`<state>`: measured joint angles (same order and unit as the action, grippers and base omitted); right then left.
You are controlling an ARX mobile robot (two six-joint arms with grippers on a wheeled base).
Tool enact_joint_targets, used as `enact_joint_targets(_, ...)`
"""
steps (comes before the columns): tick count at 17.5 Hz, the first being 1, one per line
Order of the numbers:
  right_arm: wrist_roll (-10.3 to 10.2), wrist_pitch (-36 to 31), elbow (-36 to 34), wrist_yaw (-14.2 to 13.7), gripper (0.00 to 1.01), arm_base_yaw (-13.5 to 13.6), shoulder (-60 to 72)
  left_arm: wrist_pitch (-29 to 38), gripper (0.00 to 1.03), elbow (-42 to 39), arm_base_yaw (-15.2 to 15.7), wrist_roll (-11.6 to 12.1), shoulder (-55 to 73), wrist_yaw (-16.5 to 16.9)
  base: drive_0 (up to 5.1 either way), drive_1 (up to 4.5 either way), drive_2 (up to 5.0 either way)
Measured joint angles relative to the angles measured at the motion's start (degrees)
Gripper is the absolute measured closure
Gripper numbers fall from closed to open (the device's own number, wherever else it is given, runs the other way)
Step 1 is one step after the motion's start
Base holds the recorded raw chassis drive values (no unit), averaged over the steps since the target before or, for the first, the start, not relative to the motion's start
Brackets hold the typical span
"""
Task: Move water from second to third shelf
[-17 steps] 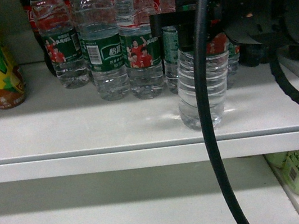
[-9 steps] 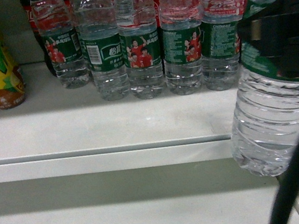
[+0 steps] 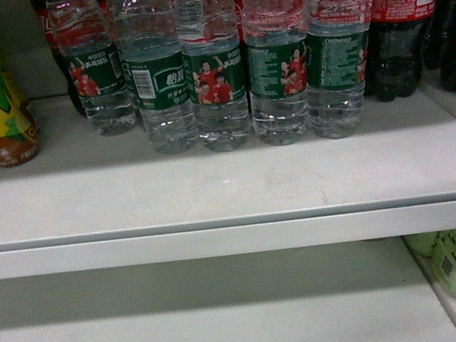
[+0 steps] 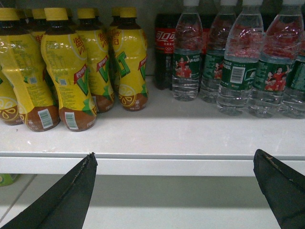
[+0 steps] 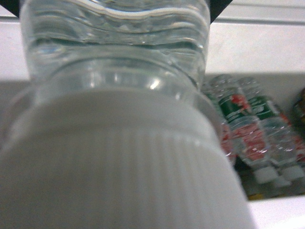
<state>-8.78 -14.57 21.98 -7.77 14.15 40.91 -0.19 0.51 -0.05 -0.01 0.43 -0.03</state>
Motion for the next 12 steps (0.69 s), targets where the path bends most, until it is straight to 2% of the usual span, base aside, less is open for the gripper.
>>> enact_joint_targets(2, -0.44, 0.24, -1.05, -1.36, 0.58, -4.63, -3.76, 0.00, 0.05, 0.00, 0.00, 0.02, 0.00, 0.00, 0.0, 0.00, 0.0)
enact_joint_targets(4, -1.14, 1.03, -1.20, -0.63, 0.58, -8.94, -4.79, 0.00, 0.05, 0.00, 0.00, 0.00, 0.00, 0.00, 0.0, 0.00, 0.0)
enact_joint_targets(5, -1.14, 1.33, -1.20, -0.61, 0.58, -10.08, -4.79, 0.00, 0.05, 0.00, 0.00, 0.00, 0.00, 0.00, 0.0, 0.00, 0.0)
enact_joint_targets(8, -1.84, 3.17, -1.57, 0.98, 0.58, -10.82, -5.64, 0.00, 0.05, 0.00, 0.00, 0.00, 0.00, -0.02, 0.0, 0.00, 0.0)
enact_joint_targets(12, -2.38, 4.96, -1.57, 2.32, 0.58, -8.85, -7.63, 0.00, 0.05, 0.00, 0.00, 0.00, 0.00, 0.00, 0.0, 0.00, 0.0)
